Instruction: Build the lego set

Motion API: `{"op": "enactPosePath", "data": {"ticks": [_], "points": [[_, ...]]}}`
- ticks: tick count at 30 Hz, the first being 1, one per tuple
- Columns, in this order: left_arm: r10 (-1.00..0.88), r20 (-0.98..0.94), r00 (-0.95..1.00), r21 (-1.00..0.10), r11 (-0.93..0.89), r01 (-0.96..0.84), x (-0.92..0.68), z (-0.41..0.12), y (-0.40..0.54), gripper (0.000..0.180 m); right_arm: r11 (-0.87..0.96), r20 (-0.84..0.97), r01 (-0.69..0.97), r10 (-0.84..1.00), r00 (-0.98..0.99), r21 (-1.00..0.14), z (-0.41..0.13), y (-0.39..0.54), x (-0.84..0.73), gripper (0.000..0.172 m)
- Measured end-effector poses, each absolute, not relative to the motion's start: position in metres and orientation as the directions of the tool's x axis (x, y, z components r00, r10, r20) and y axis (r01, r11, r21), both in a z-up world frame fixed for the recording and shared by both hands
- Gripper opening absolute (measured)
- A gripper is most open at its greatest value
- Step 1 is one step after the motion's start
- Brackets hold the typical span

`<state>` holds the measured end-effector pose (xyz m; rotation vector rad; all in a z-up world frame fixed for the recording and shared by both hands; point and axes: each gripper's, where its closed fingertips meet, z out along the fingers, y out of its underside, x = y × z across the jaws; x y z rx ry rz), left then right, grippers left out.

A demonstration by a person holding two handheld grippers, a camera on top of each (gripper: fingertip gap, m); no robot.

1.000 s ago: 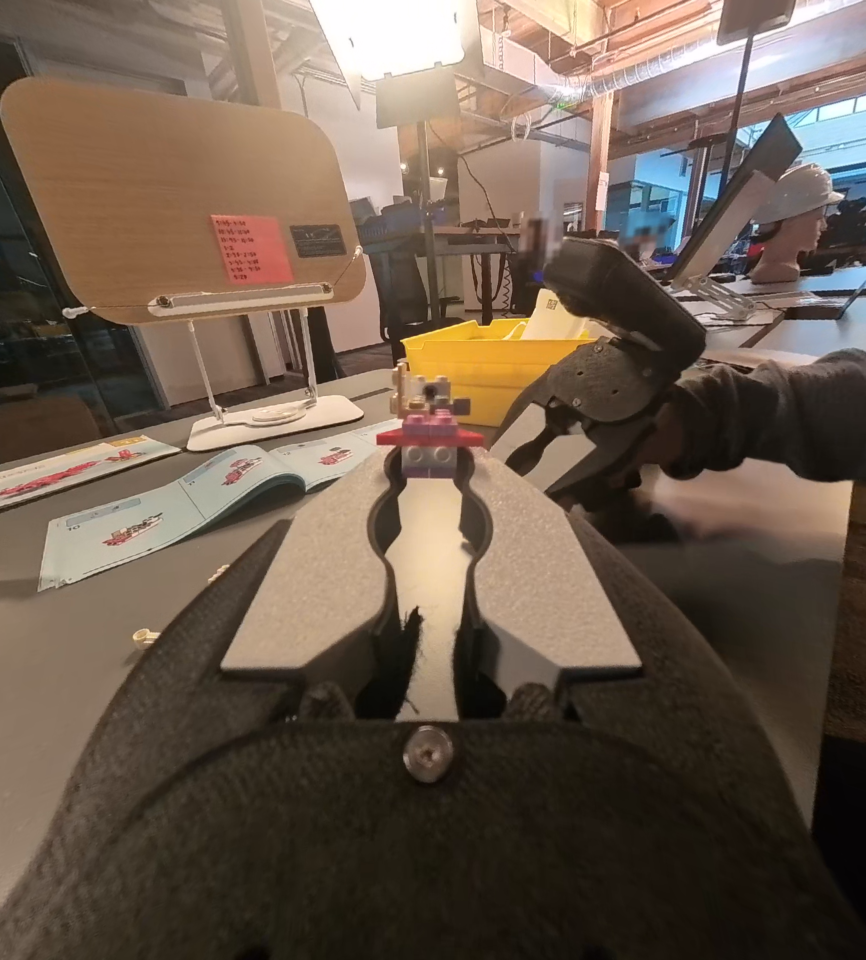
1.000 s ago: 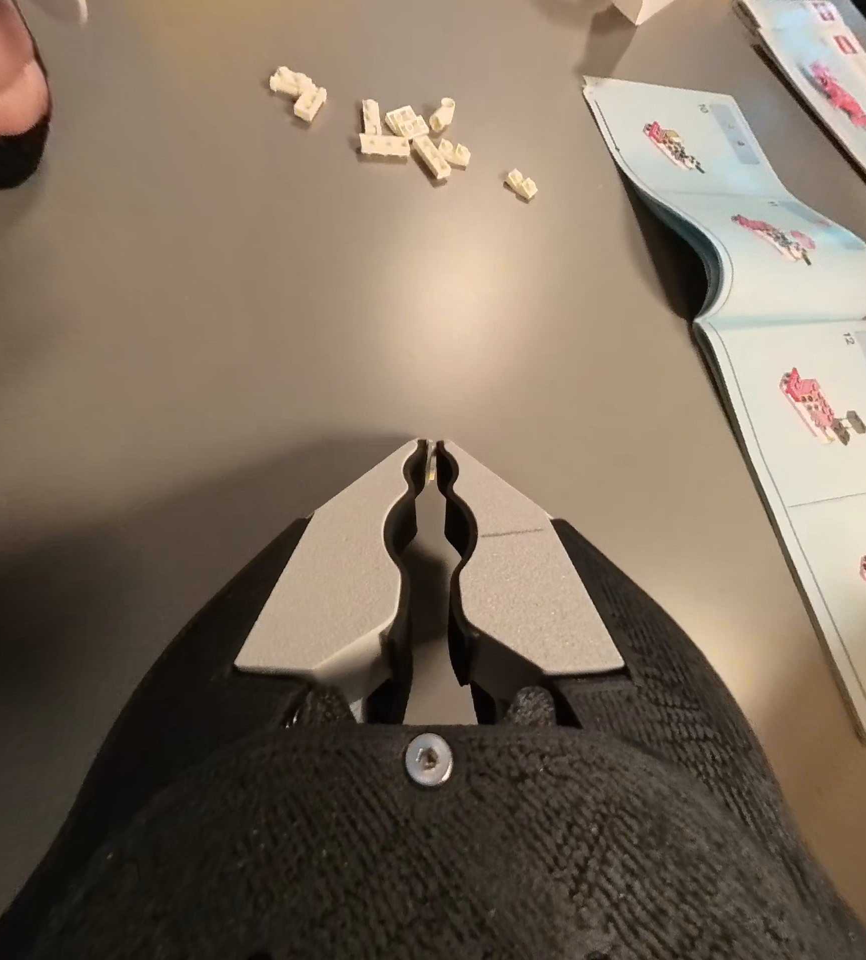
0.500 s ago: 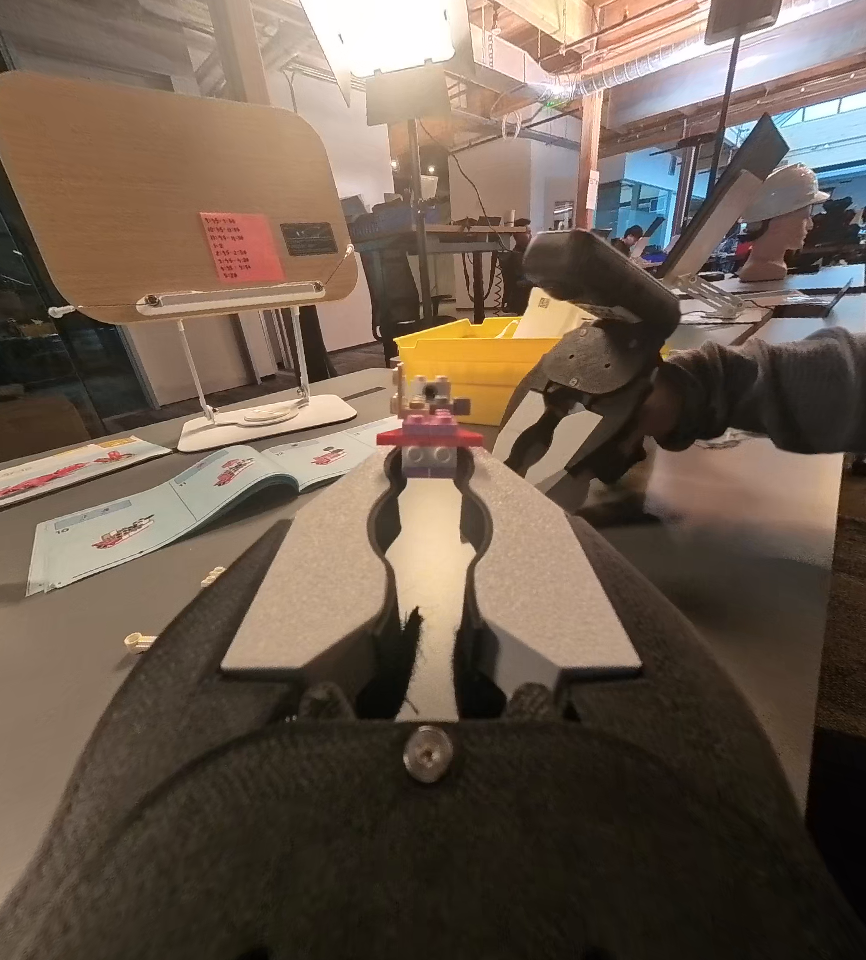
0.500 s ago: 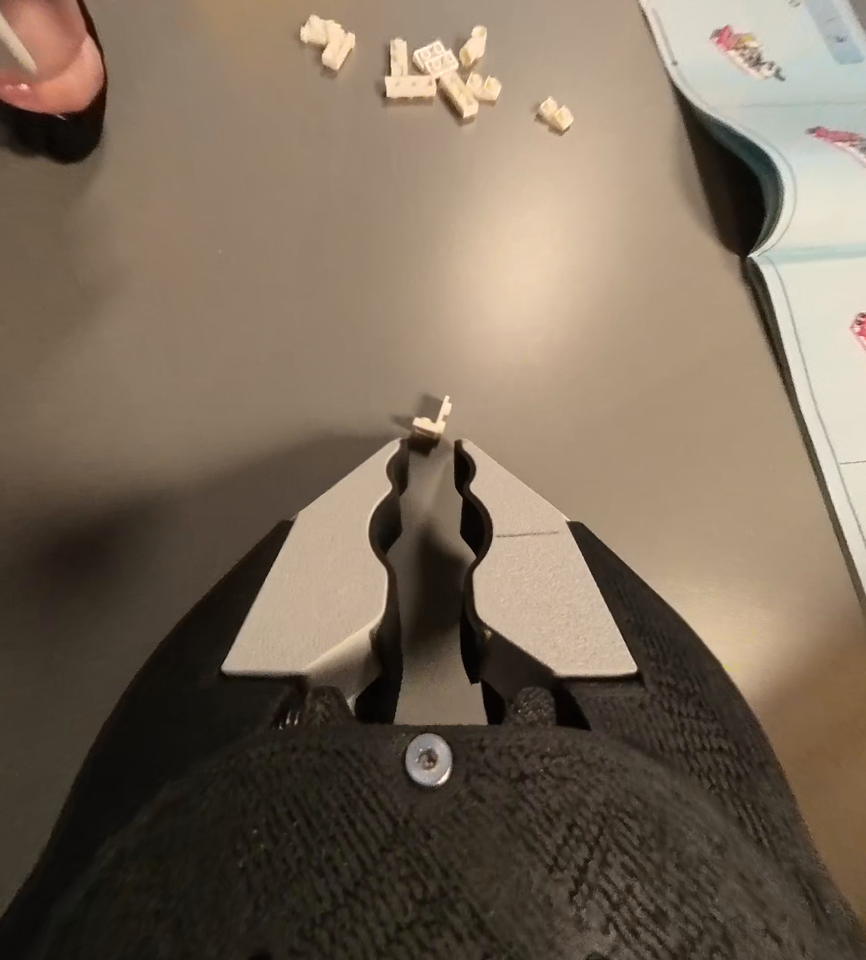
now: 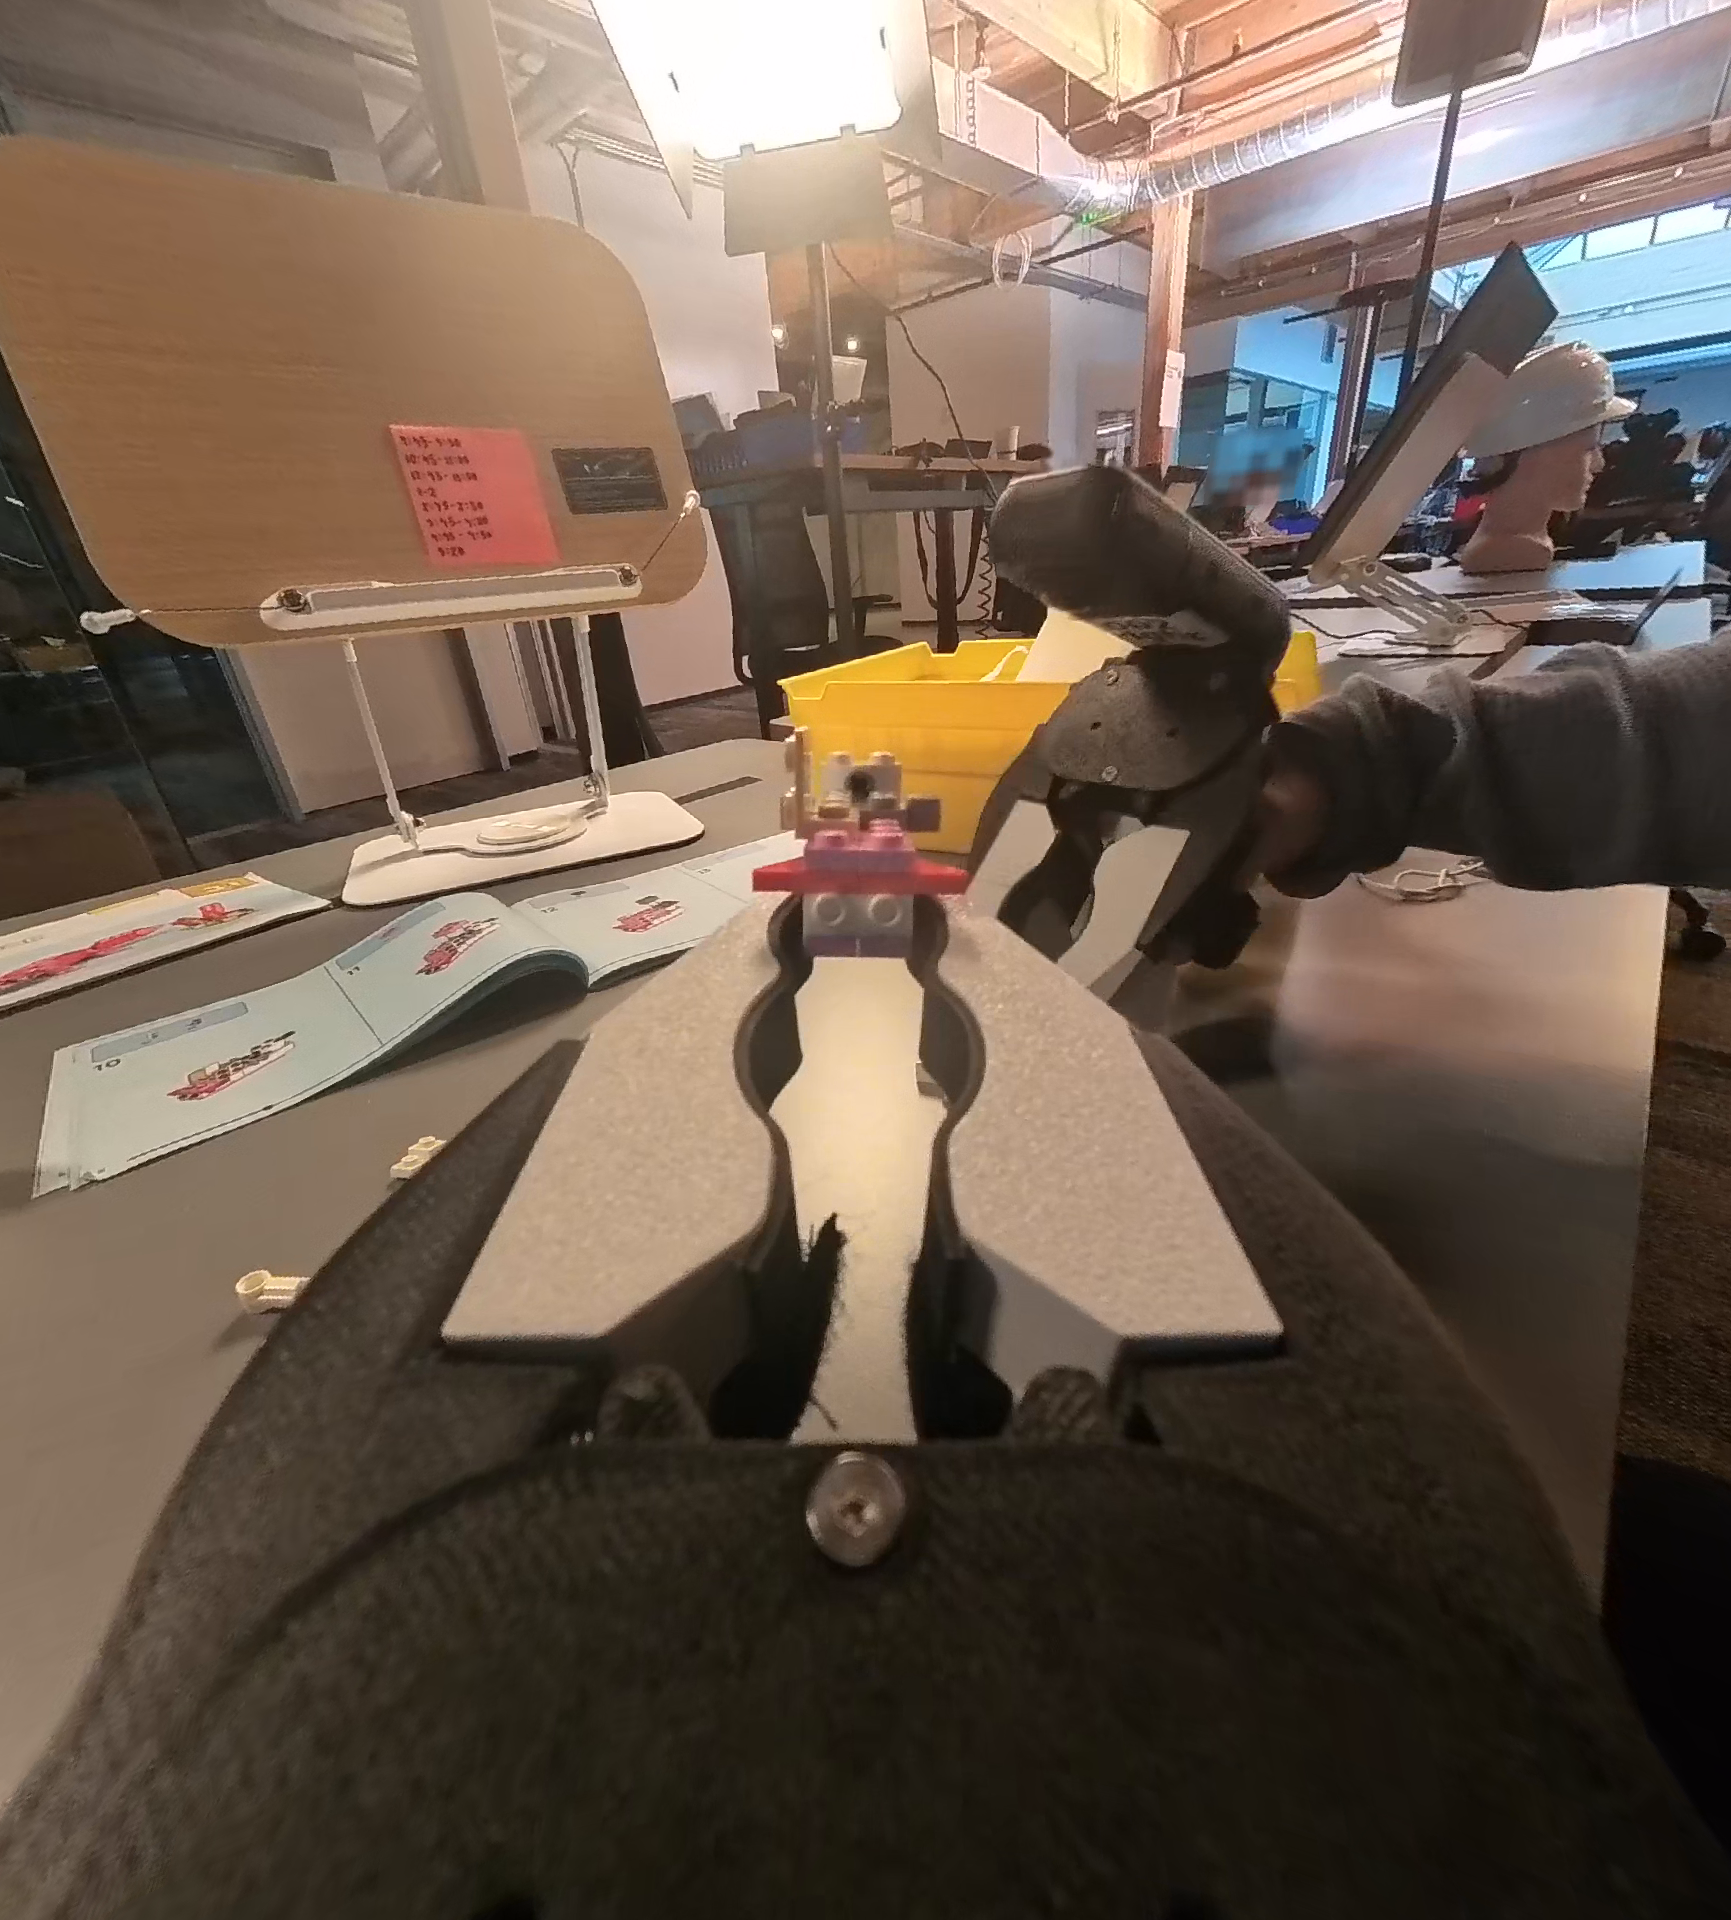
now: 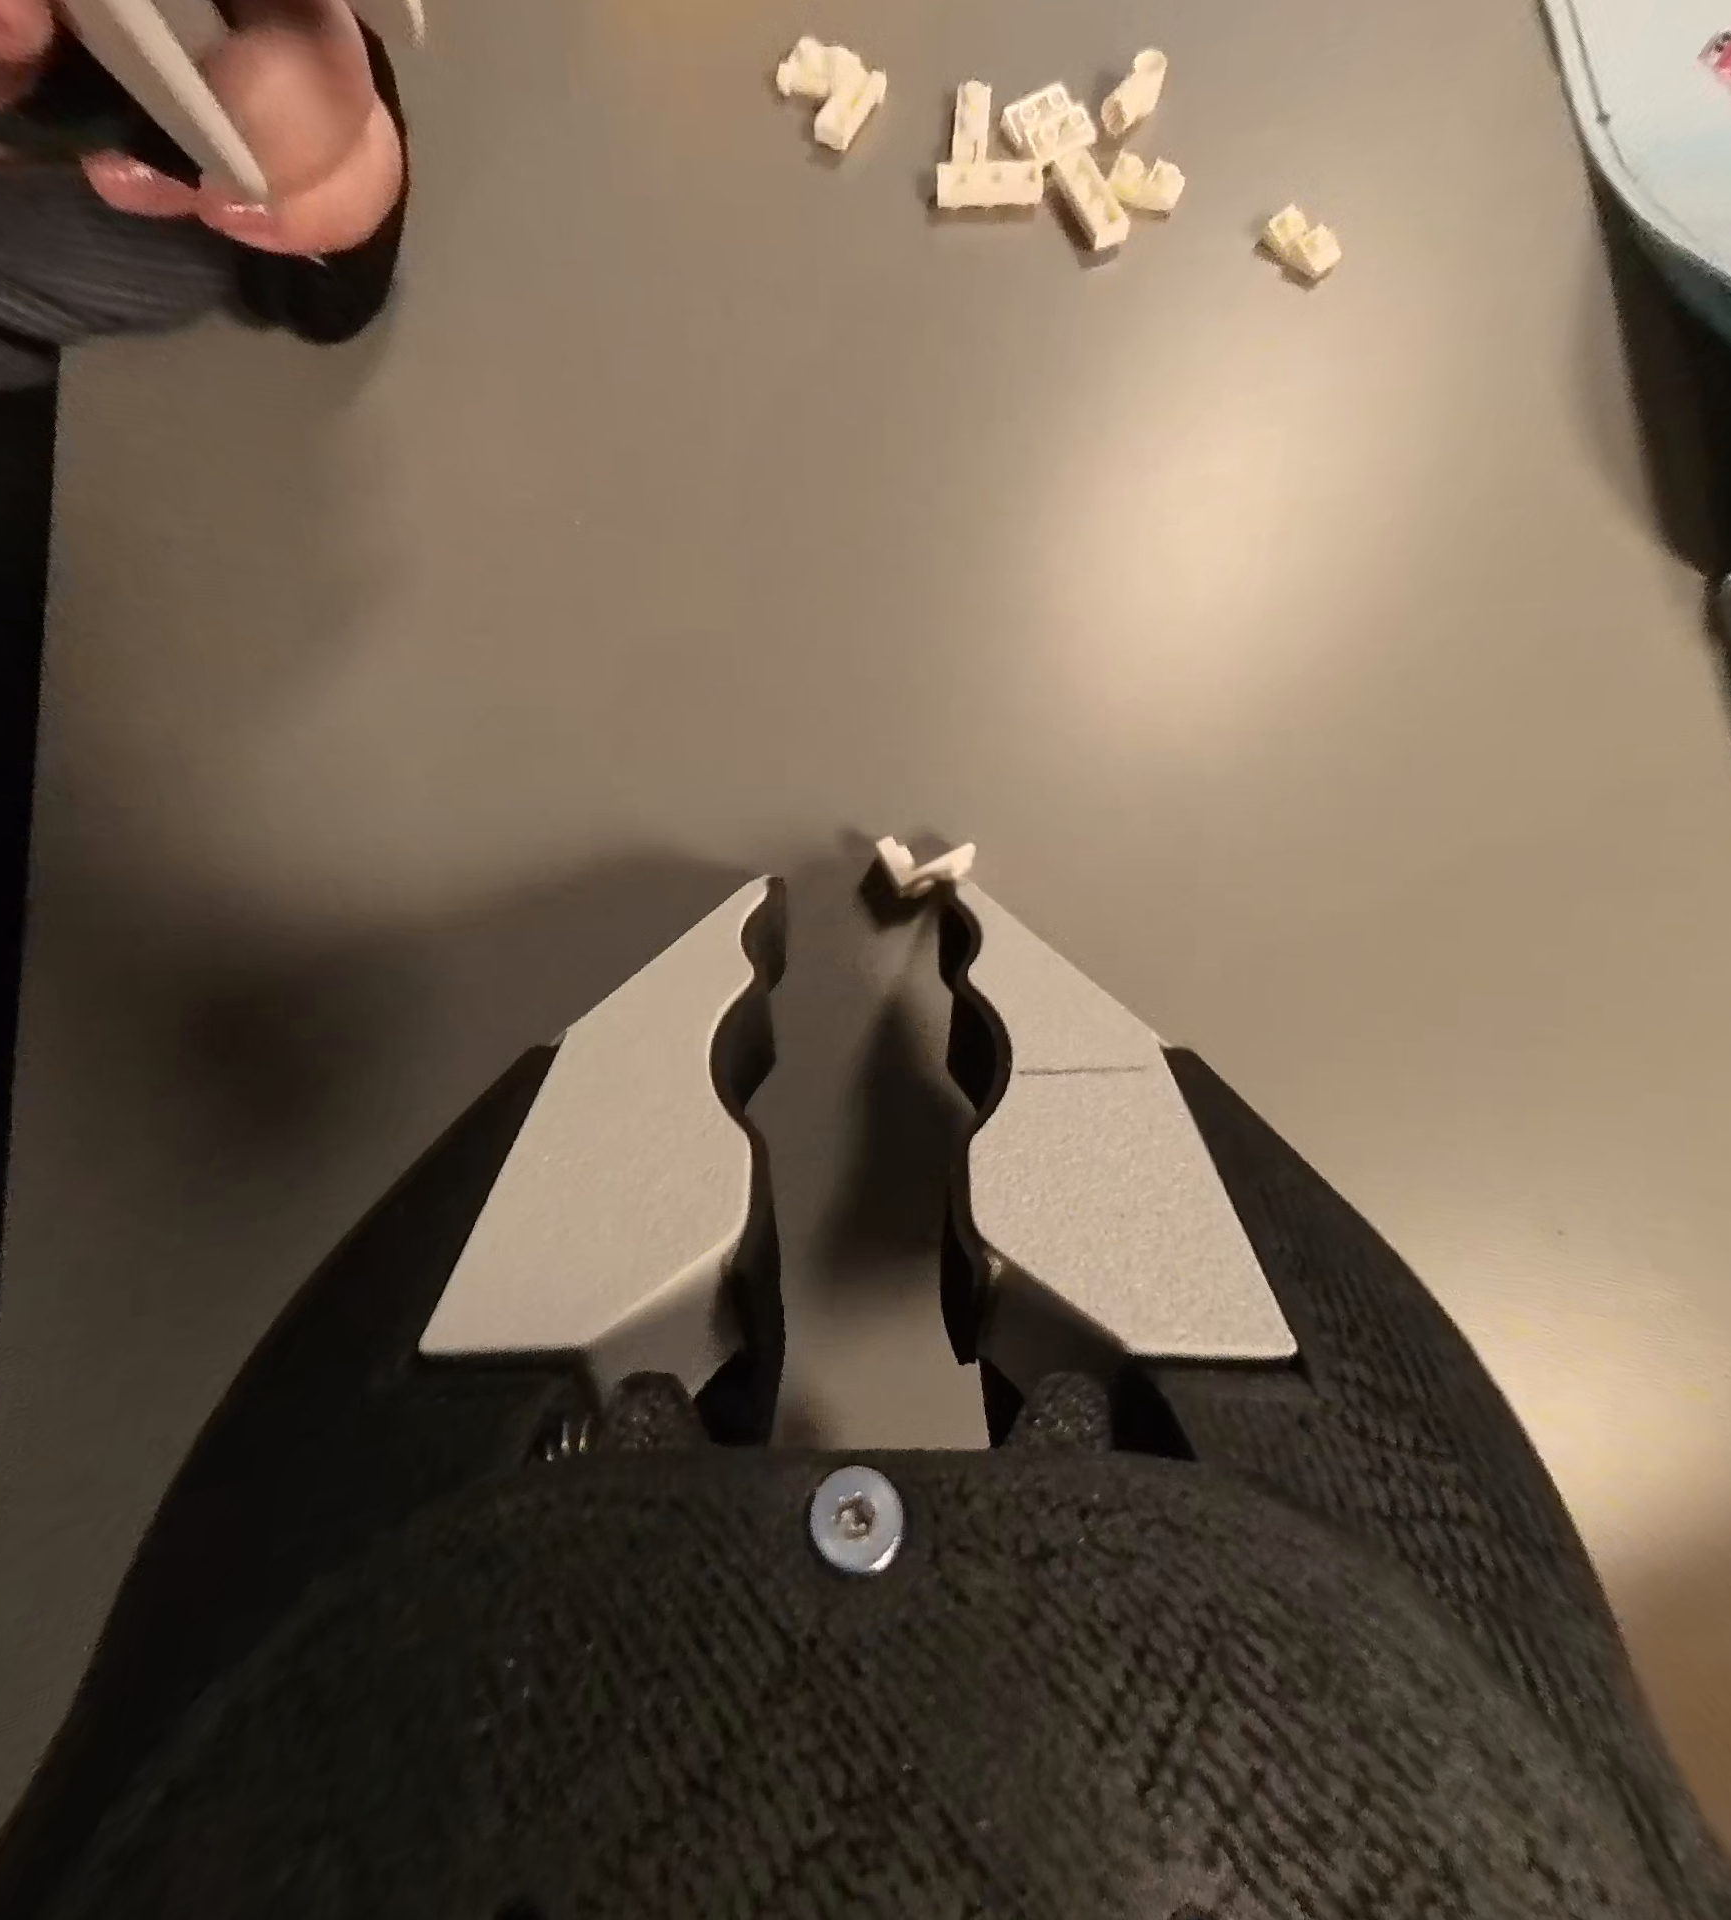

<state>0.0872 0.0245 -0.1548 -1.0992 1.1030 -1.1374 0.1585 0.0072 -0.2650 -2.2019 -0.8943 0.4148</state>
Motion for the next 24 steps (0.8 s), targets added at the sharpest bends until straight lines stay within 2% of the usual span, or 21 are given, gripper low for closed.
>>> {"op": "enactPosePath", "data": {"ticks": [4,6,8,11,14,20,24], "points": [[-0.993,-0.081,0.088,-0.989,0.091,0.113,0.087,-0.155,0.025,0.016,-0.501,-0.108,0.475,0.762,0.638,-0.723,-0.26,-0.01,0.144,0.013],[-0.993,-0.081,0.087,-0.99,0.09,0.112,0.087,-0.155,0.025,0.016,-0.473,-0.066,0.471,0.755,0.653,-0.745,-0.256,-0.004,0.149,0.01],[-0.993,-0.081,0.087,-0.989,0.09,0.113,0.087,-0.155,0.024,0.015,-0.433,-0.012,0.463,0.74,0.673,-0.773,-0.251,0.006,0.154,0.016],[-0.993,-0.081,0.085,-0.989,0.091,0.113,0.087,-0.155,0.024,0.015,-0.388,0.027,0.49,0.762,0.647,-0.781,-0.254,0.013,0.153,0.038],[-0.993,-0.083,0.083,-0.989,0.092,0.113,0.087,-0.155,0.024,0.015,-0.402,0.0,0.524,0.794,0.608,-0.751,-0.265,0.01,0.15,0.045],[-0.993,-0.083,0.081,-0.989,0.092,0.114,0.087,-0.155,0.023,0.016,-0.413,-0.025,0.527,0.803,0.595,-0.743,-0.265,0.002,0.154,0.022],[-0.993,-0.082,0.079,-0.989,0.091,0.116,0.087,-0.155,0.023,0.015,-0.394,0.002,0.518,0.795,0.607,-0.759,-0.265,0.002,0.153,0.017]]}}
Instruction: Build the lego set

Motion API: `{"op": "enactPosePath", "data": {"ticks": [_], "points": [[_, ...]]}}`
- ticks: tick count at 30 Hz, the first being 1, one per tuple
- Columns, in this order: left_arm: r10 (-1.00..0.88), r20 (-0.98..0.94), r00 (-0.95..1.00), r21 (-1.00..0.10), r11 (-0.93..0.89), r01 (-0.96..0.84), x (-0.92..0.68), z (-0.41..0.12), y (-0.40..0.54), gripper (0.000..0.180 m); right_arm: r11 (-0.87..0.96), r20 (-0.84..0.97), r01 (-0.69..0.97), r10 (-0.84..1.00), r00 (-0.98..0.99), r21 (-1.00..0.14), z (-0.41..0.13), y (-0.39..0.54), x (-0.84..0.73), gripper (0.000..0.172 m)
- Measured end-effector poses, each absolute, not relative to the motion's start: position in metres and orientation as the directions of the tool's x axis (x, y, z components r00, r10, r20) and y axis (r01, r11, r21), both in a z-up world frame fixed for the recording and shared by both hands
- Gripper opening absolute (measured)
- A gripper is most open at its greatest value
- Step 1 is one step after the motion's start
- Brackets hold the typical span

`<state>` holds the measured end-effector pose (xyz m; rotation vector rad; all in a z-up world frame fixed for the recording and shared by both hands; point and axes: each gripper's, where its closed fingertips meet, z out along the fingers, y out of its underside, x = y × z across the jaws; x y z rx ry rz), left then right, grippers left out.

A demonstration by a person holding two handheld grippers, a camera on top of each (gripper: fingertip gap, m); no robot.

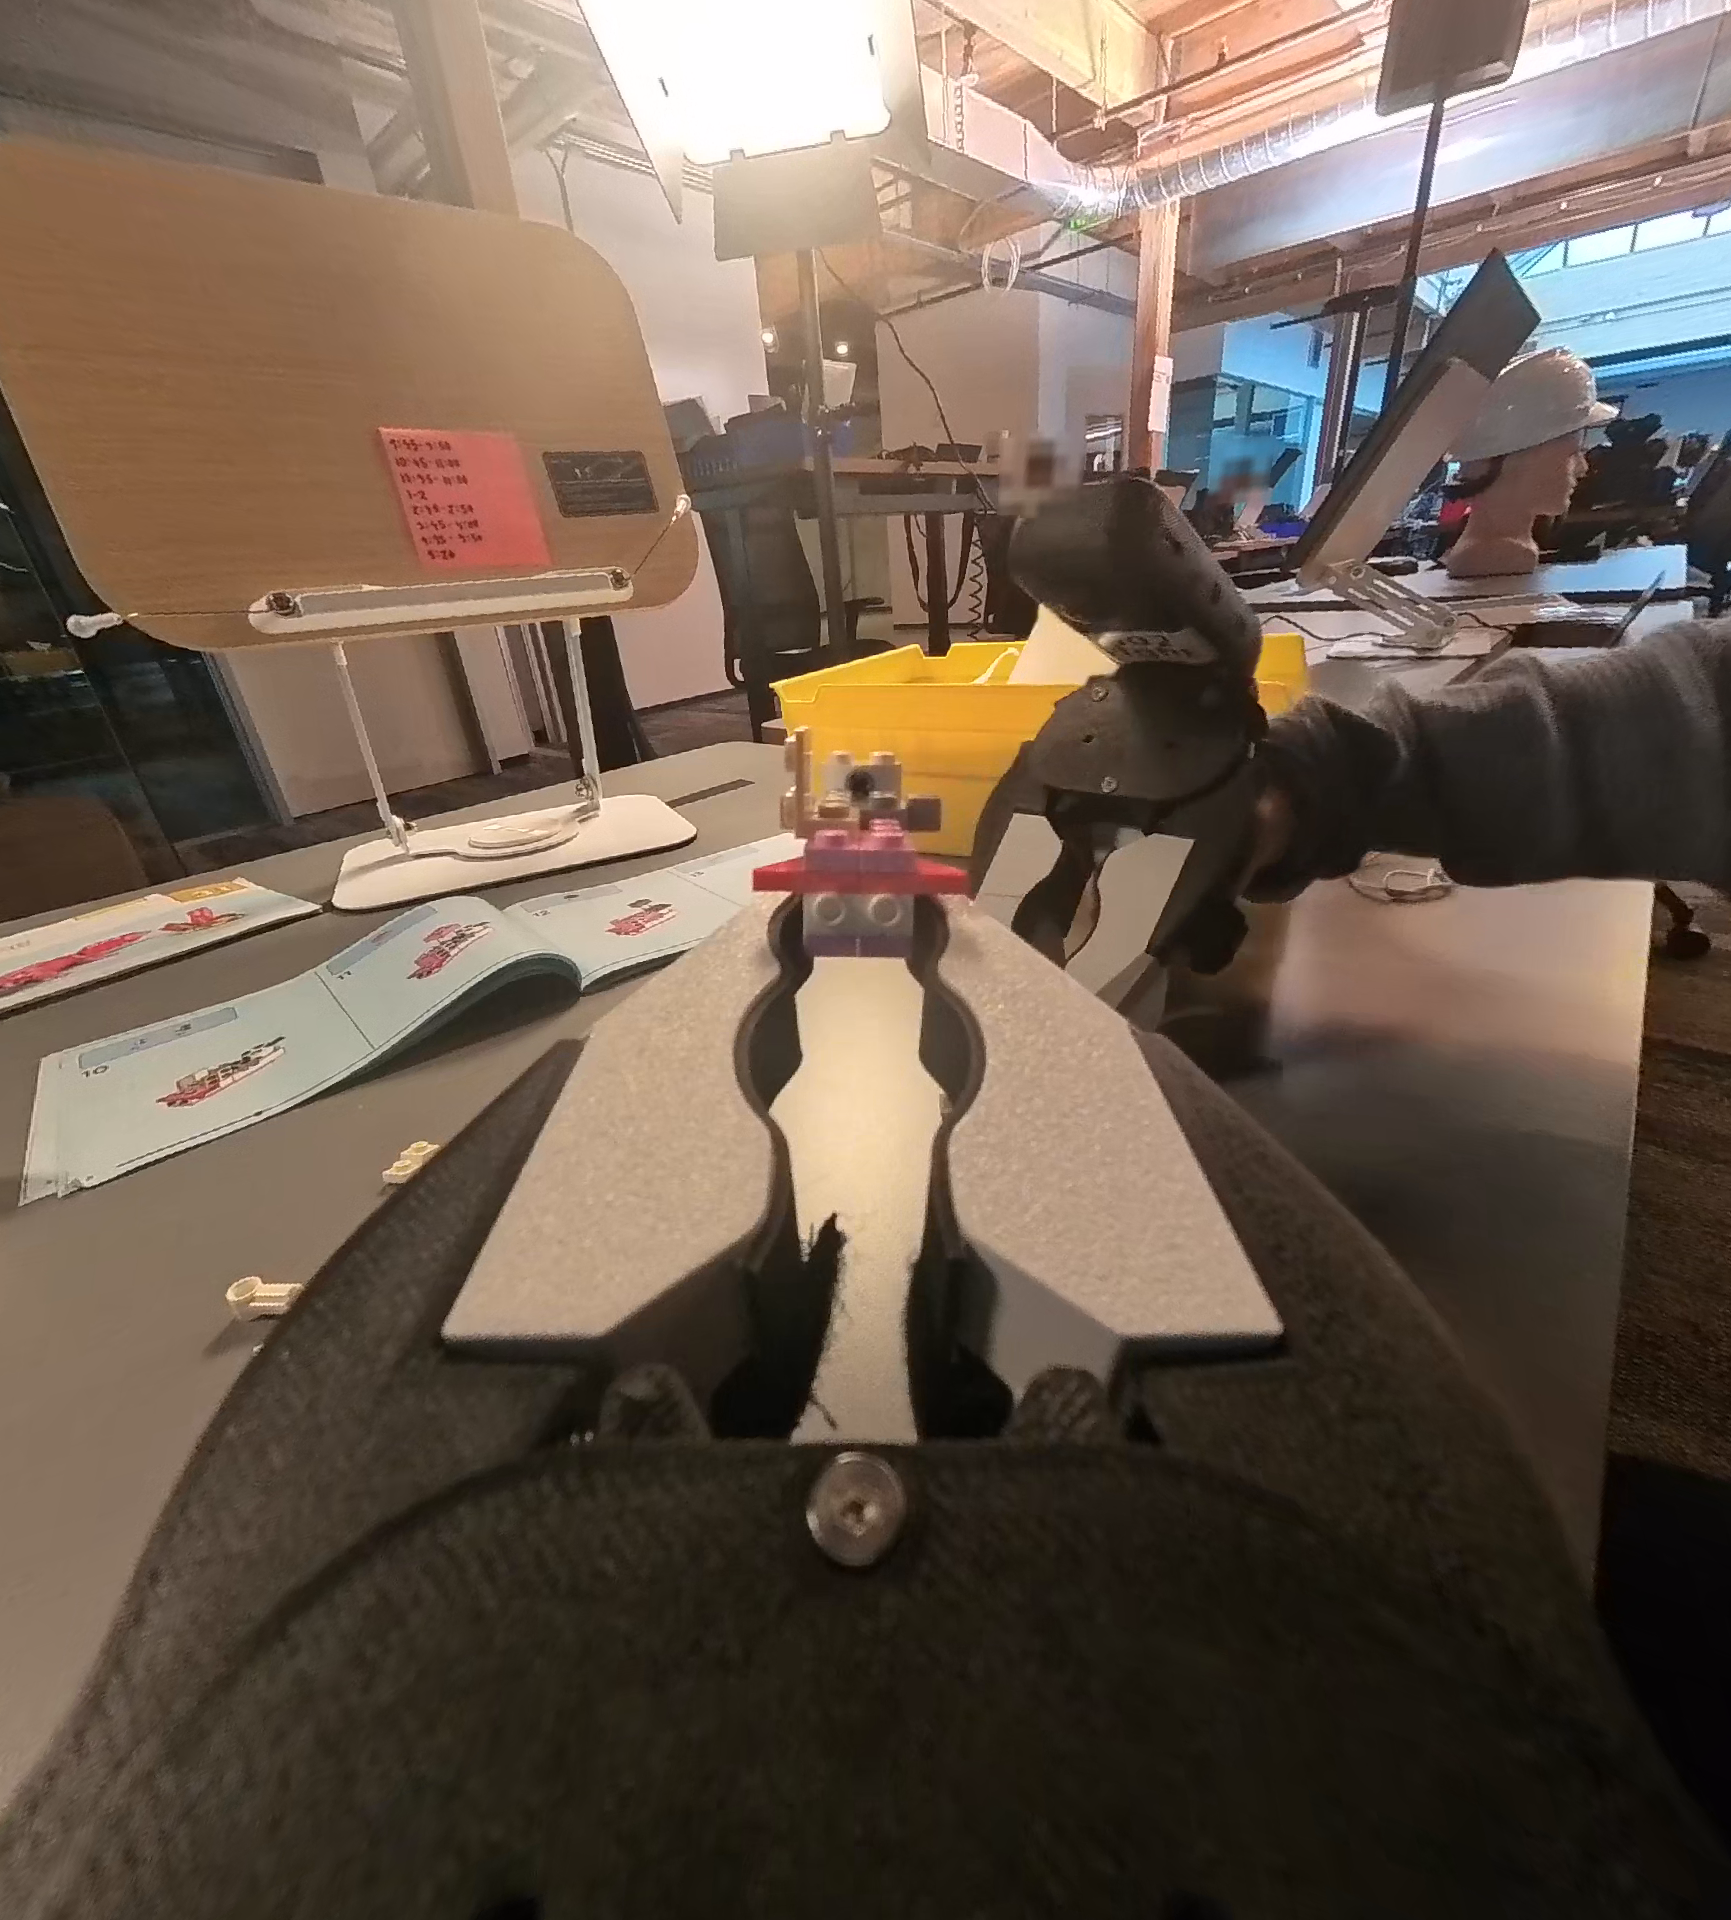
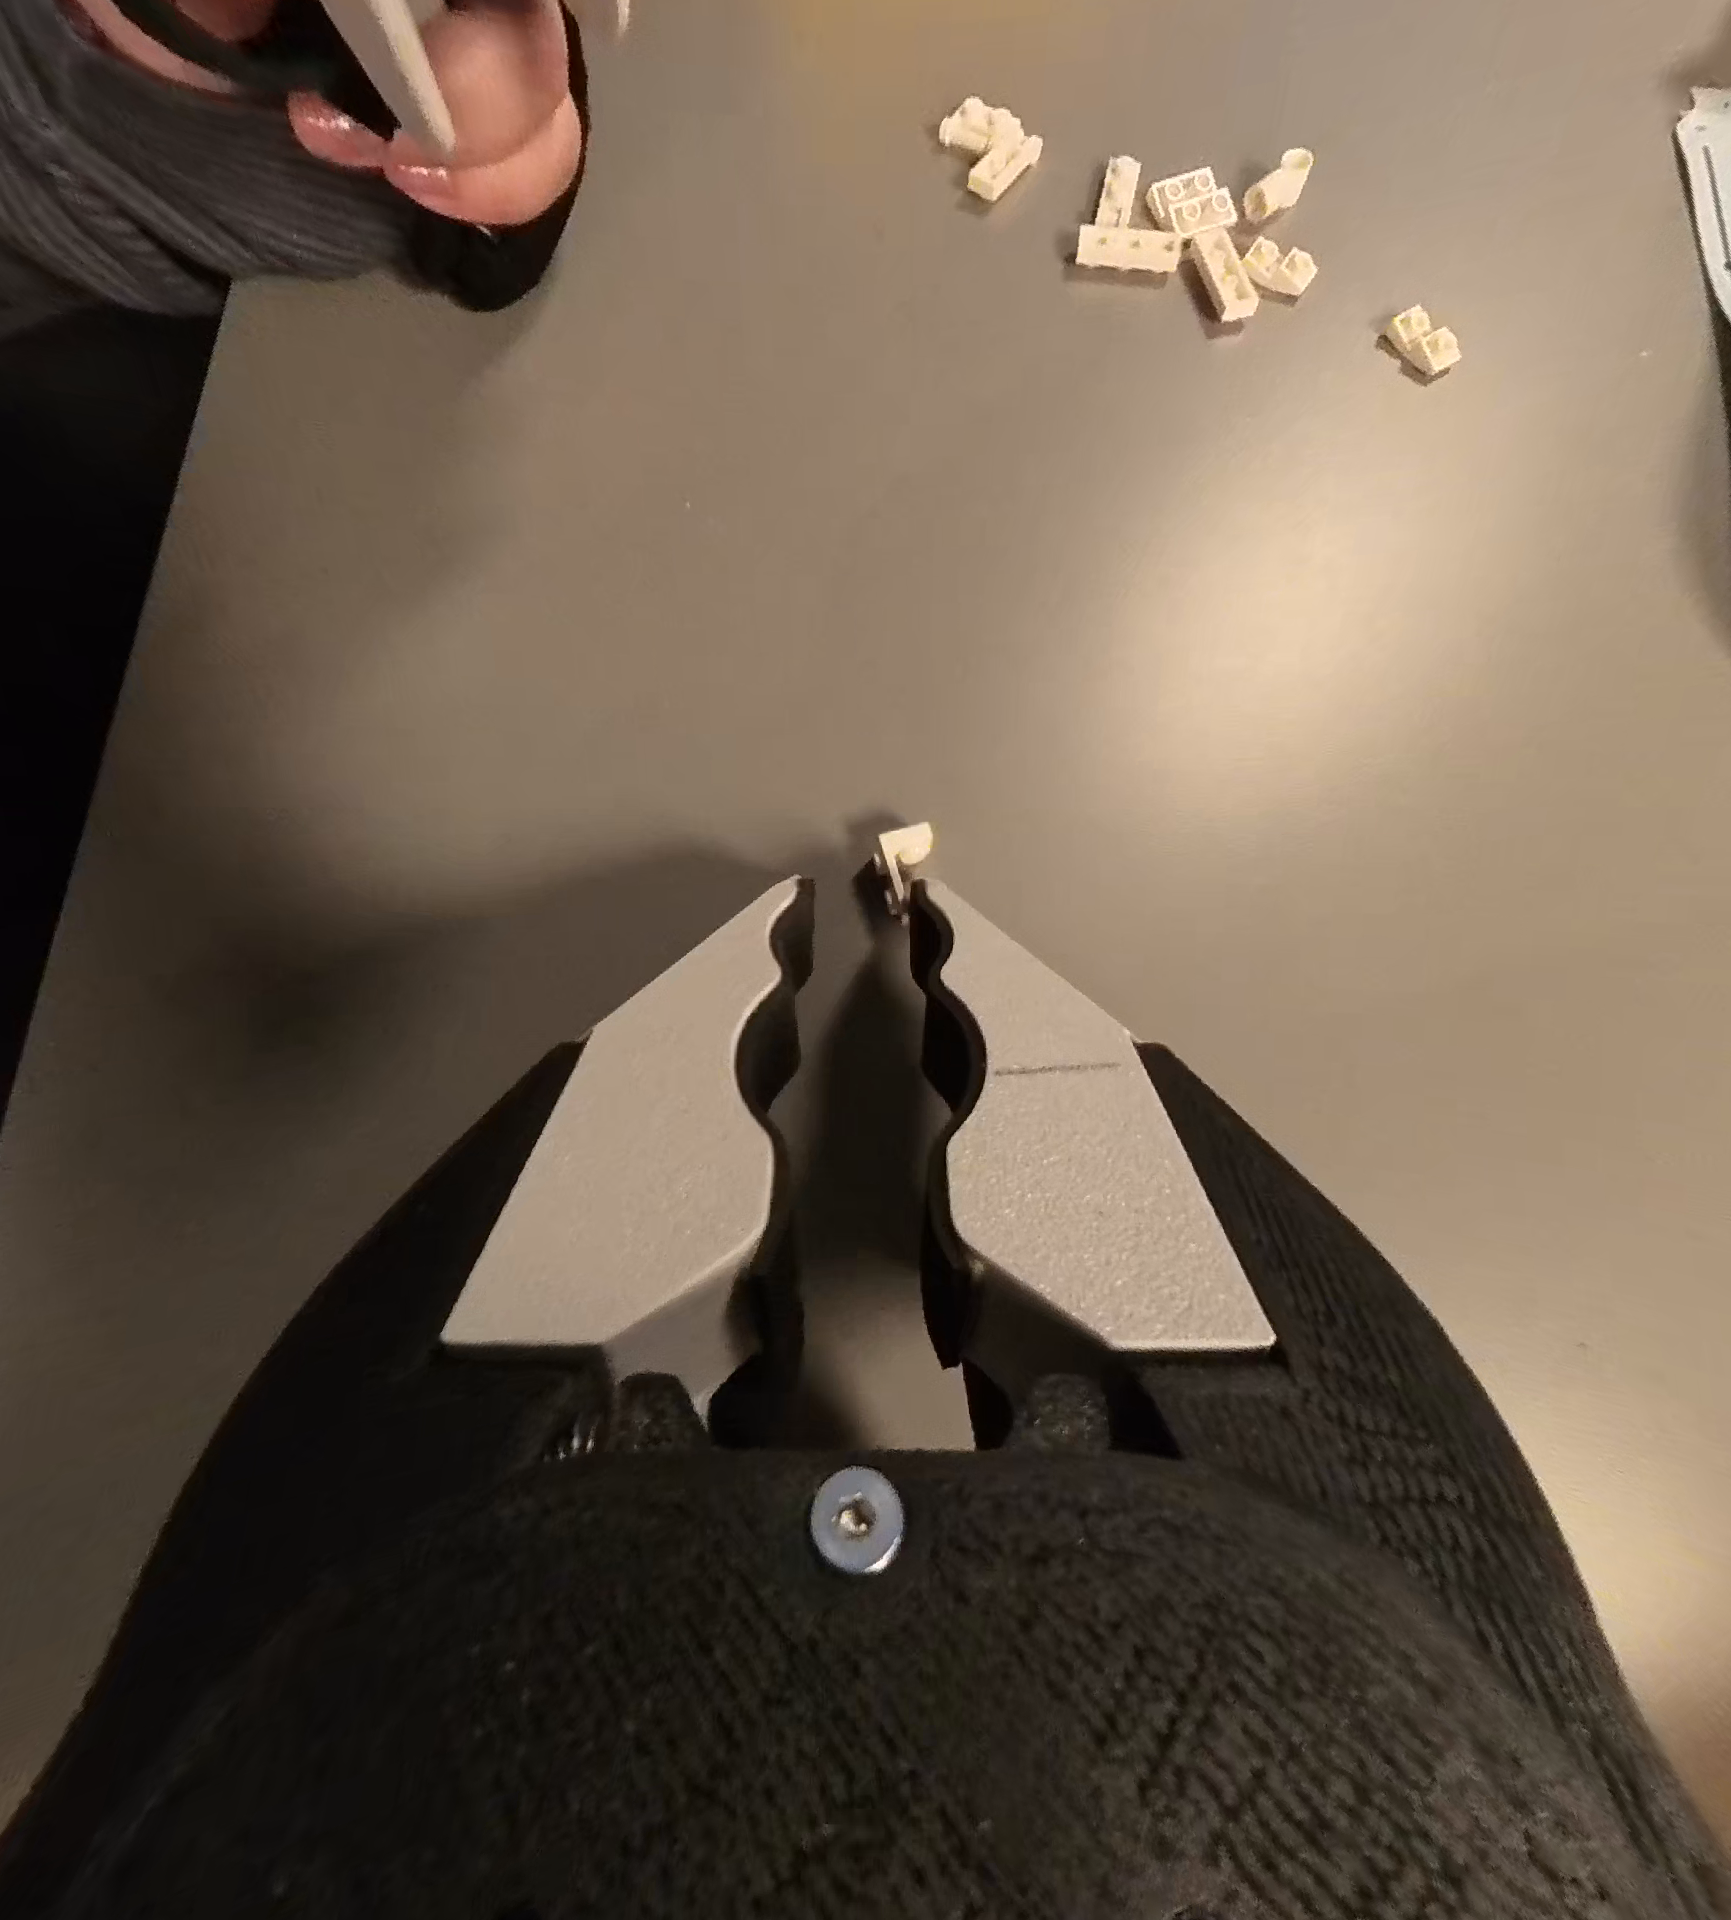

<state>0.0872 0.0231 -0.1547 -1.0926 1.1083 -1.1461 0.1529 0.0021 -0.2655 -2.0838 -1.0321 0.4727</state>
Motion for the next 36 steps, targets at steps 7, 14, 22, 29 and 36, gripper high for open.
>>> {"op": "enactPosePath", "data": {"ticks": [7,14,22,29,36], "points": [[-0.993,-0.082,0.079,-0.989,0.091,0.114,0.087,-0.155,0.023,0.016,-0.442,-0.015,0.48,0.747,0.664,-0.758,-0.264,0.01,0.154,0.002],[-0.981,-0.143,0.128,-0.989,0.148,0.025,0.094,-0.165,0.025,0.015,-0.129,0.366,0.649,0.736,0.569,-0.75,-0.154,0.008,0.122,0.0],[-0.928,-0.317,0.194,-0.946,0.295,-0.135,0.102,-0.182,0.027,0.015,0.027,0.597,0.931,0.774,0.211,-0.364,-0.16,-0.001,0.09,0.001],[-0.892,-0.421,0.165,-0.898,0.383,-0.219,0.107,-0.193,0.021,0.015,0.032,0.552,0.948,0.819,0.156,-0.316,-0.18,0.002,0.094,0.001],[-0.867,-0.481,0.132,-0.859,0.436,-0.27,0.11,-0.201,0.017,0.015,0.041,0.536,0.976,0.84,0.084,-0.216,-0.187,0.0,0.1,0.001]]}}
